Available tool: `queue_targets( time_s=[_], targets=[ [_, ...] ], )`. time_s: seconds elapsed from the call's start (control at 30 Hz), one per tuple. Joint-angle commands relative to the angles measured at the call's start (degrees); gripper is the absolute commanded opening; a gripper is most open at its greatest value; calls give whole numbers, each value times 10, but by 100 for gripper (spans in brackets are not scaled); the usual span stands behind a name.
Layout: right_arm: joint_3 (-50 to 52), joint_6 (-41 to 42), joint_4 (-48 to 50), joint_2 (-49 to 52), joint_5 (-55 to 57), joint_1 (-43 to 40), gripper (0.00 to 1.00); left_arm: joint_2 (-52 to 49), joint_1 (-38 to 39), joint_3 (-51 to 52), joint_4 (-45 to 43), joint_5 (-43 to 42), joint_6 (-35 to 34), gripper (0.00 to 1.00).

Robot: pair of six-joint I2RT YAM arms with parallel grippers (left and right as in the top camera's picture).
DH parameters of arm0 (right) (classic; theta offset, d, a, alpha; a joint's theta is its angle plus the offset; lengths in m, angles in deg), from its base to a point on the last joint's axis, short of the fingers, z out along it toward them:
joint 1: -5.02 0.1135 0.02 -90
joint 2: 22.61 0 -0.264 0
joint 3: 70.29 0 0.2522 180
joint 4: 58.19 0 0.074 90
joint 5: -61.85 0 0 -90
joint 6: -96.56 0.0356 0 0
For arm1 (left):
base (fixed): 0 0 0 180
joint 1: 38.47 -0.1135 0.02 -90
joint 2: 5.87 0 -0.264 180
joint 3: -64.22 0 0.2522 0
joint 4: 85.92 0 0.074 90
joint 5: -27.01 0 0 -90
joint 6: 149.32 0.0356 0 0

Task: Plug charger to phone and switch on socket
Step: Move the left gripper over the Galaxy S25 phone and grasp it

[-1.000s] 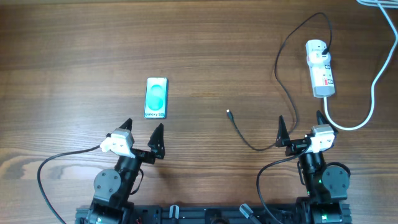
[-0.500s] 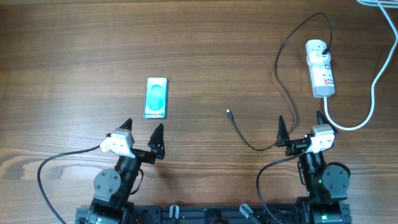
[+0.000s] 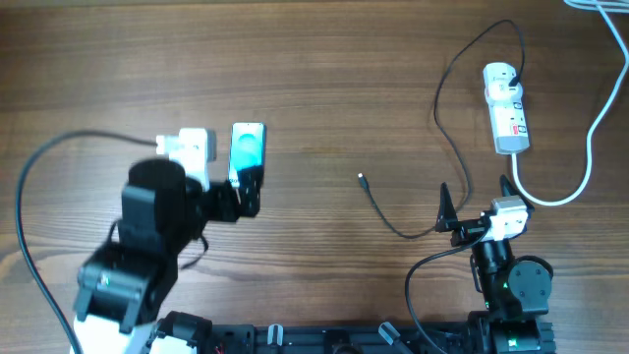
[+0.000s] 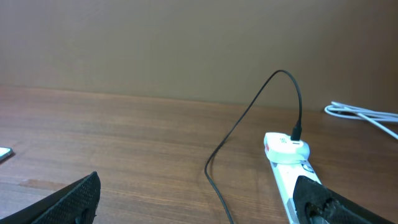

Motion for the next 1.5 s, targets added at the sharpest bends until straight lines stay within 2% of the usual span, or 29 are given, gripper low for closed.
queue_targets(
  time_s=[0.0, 0.13, 0.2, 0.47, 0.7, 0.73, 0.8, 1.03, 1.27, 1.47],
  targets=[
    [0, -3, 1, -2, 7, 2, 100, -105, 2, -150, 93, 0, 28, 100],
    [0, -3, 1, -2, 7, 2, 100, -211, 2, -256, 137, -1, 71, 100],
    [0, -3, 1, -2, 7, 2, 100, -240, 2, -258, 135, -3, 95, 100],
    [0, -3, 1, -2, 7, 2, 100, -377, 2, -257, 129, -3, 96, 100],
    [0, -3, 1, -2, 7, 2, 100, -522, 2, -257, 59, -2, 95, 100],
    [0, -3, 1, -2, 7, 2, 100, -539, 1, -257, 51, 26, 66, 100],
    [0, -3, 1, -2, 7, 2, 100, -562, -4, -257, 40, 75, 23, 100],
    [0, -3, 1, -2, 7, 2, 100, -625, -52, -257, 29, 75, 3, 100],
    [0, -2, 1, -2, 7, 2, 100, -670, -54, -252, 27, 75, 7, 100],
    [0, -2, 1, -2, 7, 2, 100, -670, -54, -204, -8, 75, 23, 100]
  ],
)
